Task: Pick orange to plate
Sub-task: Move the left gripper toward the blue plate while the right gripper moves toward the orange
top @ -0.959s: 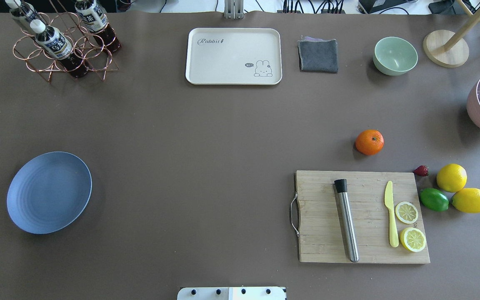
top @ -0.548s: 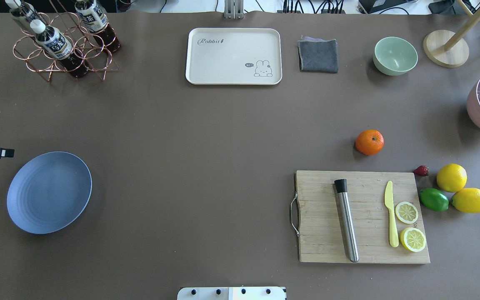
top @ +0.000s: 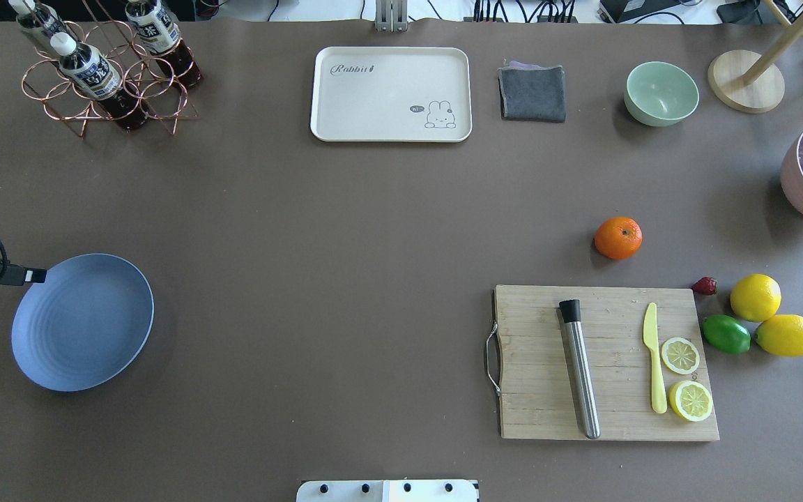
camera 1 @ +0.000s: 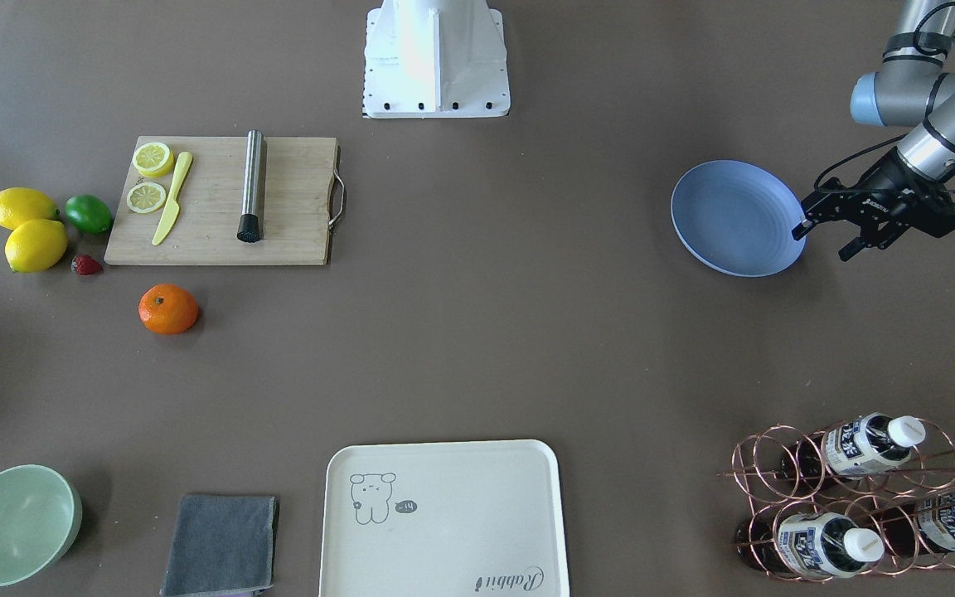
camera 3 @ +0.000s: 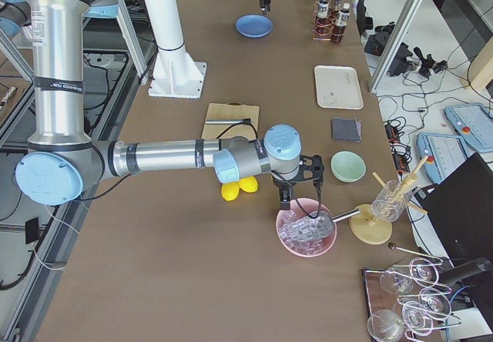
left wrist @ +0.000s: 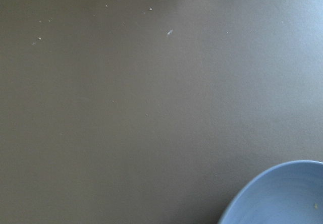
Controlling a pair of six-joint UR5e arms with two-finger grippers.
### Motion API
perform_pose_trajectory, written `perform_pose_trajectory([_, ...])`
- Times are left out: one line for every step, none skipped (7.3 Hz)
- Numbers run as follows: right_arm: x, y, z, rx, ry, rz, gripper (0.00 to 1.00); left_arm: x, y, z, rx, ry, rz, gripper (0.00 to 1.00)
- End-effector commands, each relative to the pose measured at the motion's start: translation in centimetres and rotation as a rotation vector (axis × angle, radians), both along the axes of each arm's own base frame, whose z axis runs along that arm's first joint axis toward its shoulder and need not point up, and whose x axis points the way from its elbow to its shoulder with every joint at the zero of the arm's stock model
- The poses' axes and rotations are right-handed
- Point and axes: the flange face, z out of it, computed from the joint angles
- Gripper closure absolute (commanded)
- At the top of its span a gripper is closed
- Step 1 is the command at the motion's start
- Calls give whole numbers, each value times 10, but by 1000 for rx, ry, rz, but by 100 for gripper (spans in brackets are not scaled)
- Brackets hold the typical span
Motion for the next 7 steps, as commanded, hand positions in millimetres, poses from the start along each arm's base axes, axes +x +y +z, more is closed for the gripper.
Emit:
perform_pose_trajectory([0,0,0,-1,1,0,0,18,10,-1,7,5,46,3])
perform_pose_trajectory([0,0,1,-3,1,0,0,19,11,0,4,3,50,15])
perform_pose_trajectory([0,0,3,-6,2,0,0,19,12,1,3,2,50,35])
perform_pose_trajectory([-2,0,3,-12,2,1,0,19,11,1,3,2,50,57])
perform_pose_trajectory([-3,0,4,-13,5,-1,0,20,11,1,4,2,52,75])
perform_pose_trajectory([-3,0,5,-15,6,-1,0,22,13,3,2,0,58,83])
perform_pose_trajectory([-3,0,5,-15,6,-1,0,23,12,2,3,1,58,92])
